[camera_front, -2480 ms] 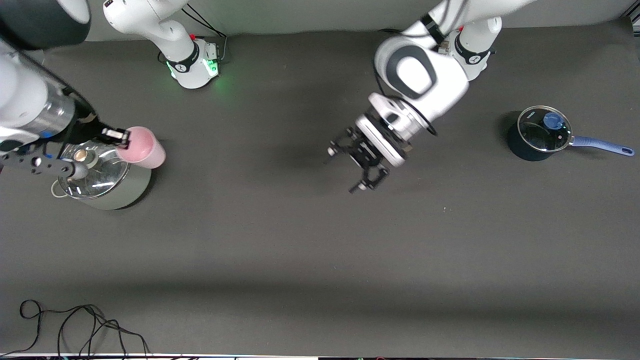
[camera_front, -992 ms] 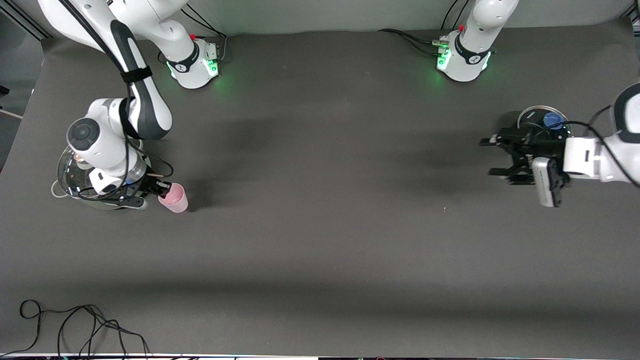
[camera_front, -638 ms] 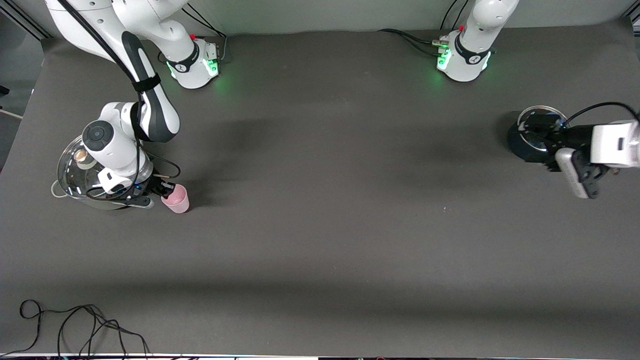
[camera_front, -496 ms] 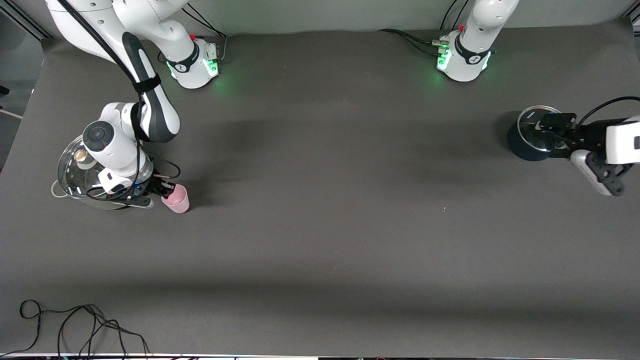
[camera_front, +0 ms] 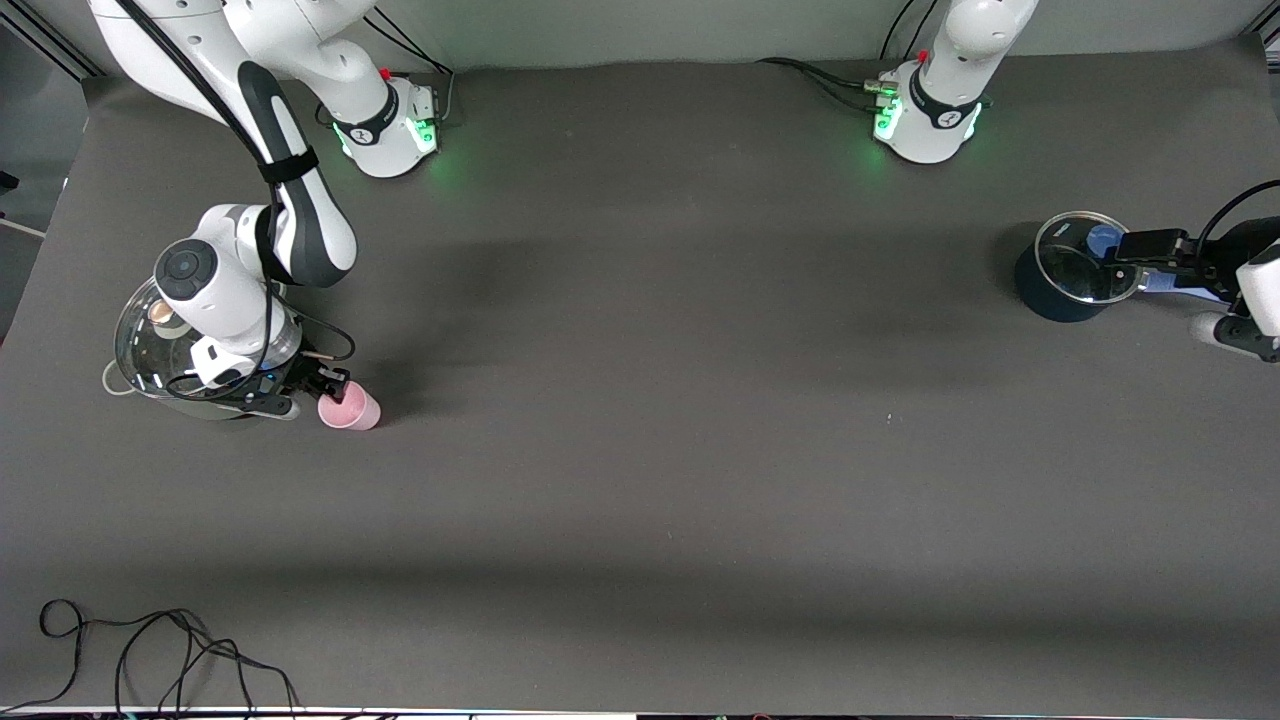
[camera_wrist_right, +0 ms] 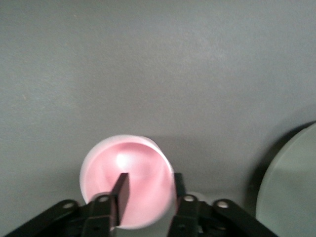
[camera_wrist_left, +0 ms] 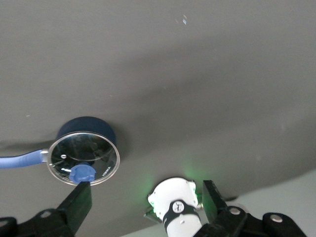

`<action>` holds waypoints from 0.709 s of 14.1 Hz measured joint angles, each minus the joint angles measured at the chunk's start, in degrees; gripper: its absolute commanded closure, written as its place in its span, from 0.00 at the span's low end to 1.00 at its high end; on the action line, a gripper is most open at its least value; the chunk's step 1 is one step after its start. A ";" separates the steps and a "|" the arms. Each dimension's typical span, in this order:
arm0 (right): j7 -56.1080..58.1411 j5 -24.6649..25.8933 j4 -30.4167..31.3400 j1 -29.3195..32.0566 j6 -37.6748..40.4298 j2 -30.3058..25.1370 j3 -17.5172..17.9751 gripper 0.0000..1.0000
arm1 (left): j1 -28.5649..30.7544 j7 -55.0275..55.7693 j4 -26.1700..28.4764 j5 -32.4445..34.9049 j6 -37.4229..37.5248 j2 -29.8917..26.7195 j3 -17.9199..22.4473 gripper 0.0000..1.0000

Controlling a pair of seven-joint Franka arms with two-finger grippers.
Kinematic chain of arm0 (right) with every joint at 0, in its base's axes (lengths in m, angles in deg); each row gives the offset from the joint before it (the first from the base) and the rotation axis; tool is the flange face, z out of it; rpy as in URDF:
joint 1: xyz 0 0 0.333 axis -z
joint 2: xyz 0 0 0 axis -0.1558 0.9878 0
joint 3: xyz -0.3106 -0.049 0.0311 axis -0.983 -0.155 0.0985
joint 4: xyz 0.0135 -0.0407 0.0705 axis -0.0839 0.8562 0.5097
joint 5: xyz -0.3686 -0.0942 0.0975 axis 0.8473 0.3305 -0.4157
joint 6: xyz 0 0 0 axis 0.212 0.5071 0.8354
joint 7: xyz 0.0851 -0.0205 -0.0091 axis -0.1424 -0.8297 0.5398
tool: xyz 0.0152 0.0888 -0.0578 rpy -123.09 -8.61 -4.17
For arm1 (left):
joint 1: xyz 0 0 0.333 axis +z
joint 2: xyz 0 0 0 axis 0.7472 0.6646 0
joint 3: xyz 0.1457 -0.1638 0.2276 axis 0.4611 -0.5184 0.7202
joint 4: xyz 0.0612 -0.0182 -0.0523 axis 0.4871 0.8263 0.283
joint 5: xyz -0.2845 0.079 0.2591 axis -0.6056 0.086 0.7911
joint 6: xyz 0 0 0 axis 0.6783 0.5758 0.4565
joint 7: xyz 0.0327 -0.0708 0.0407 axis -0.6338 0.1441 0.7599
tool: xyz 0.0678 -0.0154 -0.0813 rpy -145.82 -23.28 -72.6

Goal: Transfer pink cup from left to right arm
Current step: 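Lower the cup beside the steel pot while the left gripper withdraws, then open the right gripper and lift it away from the pink cup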

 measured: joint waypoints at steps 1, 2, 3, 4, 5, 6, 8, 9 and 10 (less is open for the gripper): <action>0.51 0.00 -0.24 0.00 -0.03 -0.35 -0.01 0.01 | -0.12 2.34 0.29 0.02 -1.53 -1.08 -0.05 0.00; 1.09 0.00 -0.61 -0.02 0.01 -0.88 -0.13 0.01 | -0.35 4.44 0.83 0.04 -3.01 -2.35 -0.15 0.00; 1.70 0.00 -1.00 -0.01 0.50 -1.63 -0.49 0.01 | -0.62 5.90 1.69 0.04 -4.44 -3.85 -0.25 0.00; 2.29 0.00 -1.83 -0.01 2.26 -2.63 -0.93 0.01 | -0.83 6.82 2.77 0.04 -5.86 -5.41 -0.35 0.00; 2.73 0.00 -3.38 -0.02 5.66 -3.70 -1.39 0.01 | -0.89 7.52 4.04 0.03 -7.34 -6.99 -0.44 0.00; 2.99 0.00 -6.33 -0.02 11.28 -4.77 -2.01 0.01 | -0.89 7.94 5.47 0.01 -8.75 -8.63 -0.46 0.00; 3.45 0.02 -15.22 -0.01 24.79 -6.20 -3.25 0.00 | -0.90 8.26 7.57 -0.04 -10.29 -10.92 -0.42 0.00; 3.53 0.14 -20.03 -0.01 30.80 -6.59 -3.74 0.01 | -1.11 8.28 8.04 -0.17 -10.50 -11.45 -0.14 0.00; 3.64 0.70 -24.22 -0.01 36.01 -6.88 -4.13 0.01 | -2.31 8.28 8.20 -0.50 -10.52 -11.74 1.27 0.00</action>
